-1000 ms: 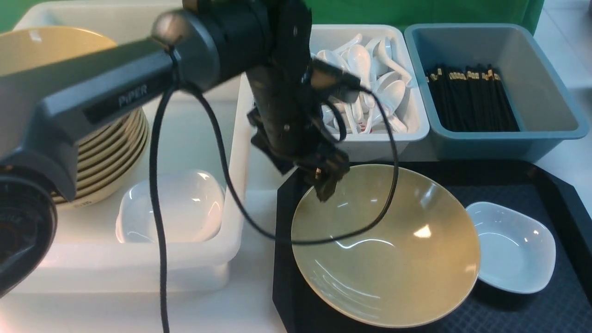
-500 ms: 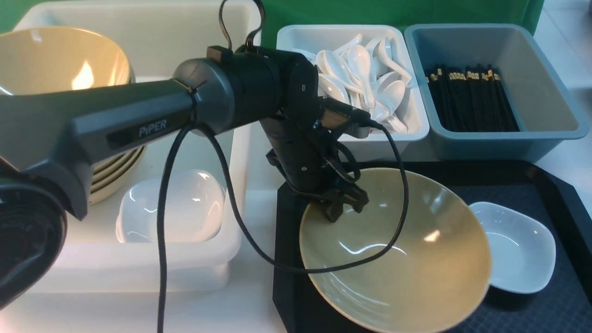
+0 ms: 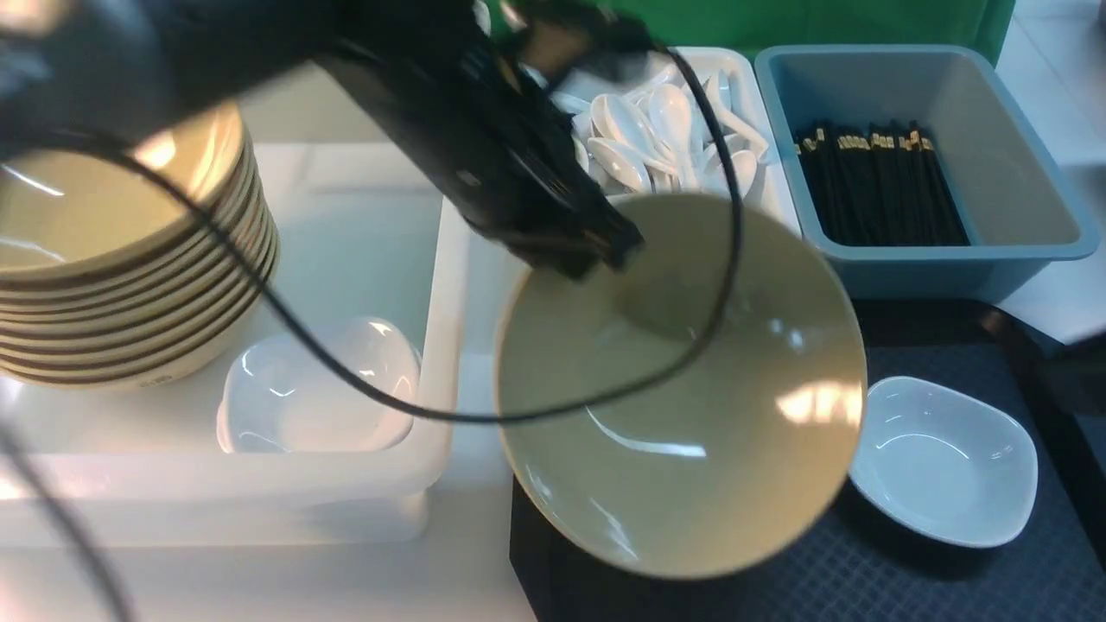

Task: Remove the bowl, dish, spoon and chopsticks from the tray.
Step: Use the left arm to put the noodle bowl into the large storage box on the left

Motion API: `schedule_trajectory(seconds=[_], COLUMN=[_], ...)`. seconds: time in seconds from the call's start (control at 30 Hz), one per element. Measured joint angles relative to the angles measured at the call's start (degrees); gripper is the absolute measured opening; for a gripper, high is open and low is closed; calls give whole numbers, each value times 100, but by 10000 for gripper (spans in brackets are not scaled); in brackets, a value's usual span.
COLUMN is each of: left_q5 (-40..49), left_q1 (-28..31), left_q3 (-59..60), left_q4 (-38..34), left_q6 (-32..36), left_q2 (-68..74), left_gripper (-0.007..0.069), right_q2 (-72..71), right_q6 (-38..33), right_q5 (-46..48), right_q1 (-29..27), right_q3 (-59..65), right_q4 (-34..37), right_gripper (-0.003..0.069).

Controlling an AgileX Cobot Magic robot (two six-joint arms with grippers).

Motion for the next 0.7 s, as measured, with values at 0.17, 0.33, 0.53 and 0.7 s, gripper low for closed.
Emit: schedule_trajectory(seconds=[0.17, 0.33, 0.53, 0.7], left_q5=[372, 876, 1143, 725], left_q1=[1424, 3777, 6318, 6867], left_q3=[46, 52, 87, 86], left_q4=[-215, -801, -2584, -2741], left_q6=[-123, 98, 760, 738], left_q2=[-1083, -1546, -1241, -910], left_gripper=[4, 4, 4, 4], right_q2=[1103, 1993, 2593, 2667], right_q6=[-503, -753, -1072, -1099], right_q5=[-123, -240, -245, -169], right_q1=[377, 1167, 1846, 1881], right_q3=[-1034, -2029, -2598, -2610], right_q4=[579, 653, 718, 456], right_gripper=[34, 34, 34, 34])
